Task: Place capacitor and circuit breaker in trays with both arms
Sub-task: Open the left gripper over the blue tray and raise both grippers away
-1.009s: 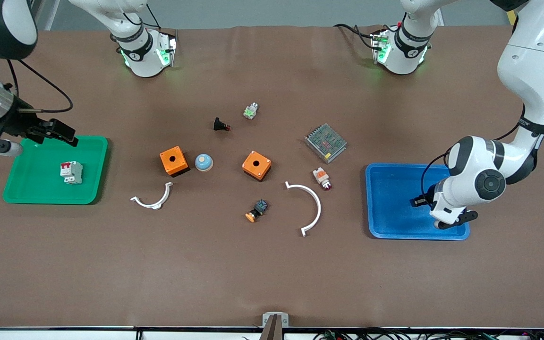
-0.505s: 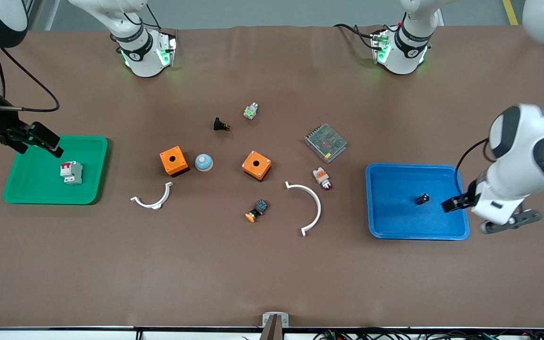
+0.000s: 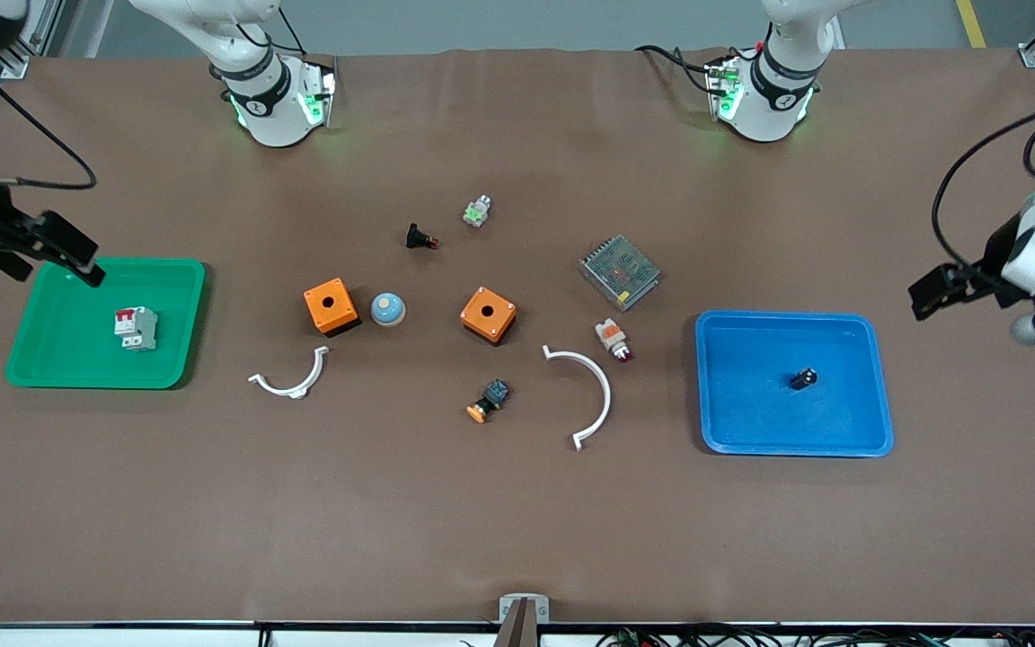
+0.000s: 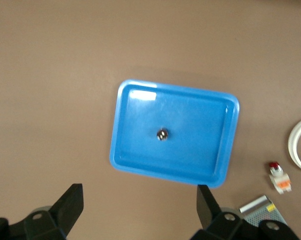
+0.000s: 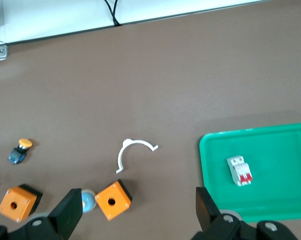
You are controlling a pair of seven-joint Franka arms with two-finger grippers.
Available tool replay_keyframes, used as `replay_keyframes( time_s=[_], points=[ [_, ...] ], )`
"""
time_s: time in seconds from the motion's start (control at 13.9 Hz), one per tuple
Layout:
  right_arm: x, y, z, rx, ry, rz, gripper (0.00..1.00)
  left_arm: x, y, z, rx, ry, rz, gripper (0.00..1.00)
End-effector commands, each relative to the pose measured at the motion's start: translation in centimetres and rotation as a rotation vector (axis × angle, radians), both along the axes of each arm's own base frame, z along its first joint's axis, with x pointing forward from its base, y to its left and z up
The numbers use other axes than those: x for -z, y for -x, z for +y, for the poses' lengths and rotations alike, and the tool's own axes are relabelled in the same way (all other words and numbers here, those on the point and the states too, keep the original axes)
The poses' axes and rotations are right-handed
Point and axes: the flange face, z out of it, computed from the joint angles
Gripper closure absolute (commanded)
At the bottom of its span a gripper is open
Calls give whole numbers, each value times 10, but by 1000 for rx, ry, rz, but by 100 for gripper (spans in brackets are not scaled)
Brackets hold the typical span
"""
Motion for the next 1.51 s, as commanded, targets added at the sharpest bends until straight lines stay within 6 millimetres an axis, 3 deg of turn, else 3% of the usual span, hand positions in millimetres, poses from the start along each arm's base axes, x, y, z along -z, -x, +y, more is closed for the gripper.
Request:
replay_keyframes(
  time_s=[0.0,0.43,0.65,1.08,1.44],
  points=[
    [-23,-1,-6,12,25,34,0,-22,28,4,19,51,46,0],
    [-8,3,-4,6,59,92,0,-31,70,4,31,92,83,0],
    [-7,5,-9,13,60,110,0,-36,77,1,23,92,75,0],
    [-6,6,-11,16,58,116,0,-40,88,-9,21,85,68,0],
    [-6,6,-12,17,58,116,0,-54,75,-10,46,84,36,0]
  ],
)
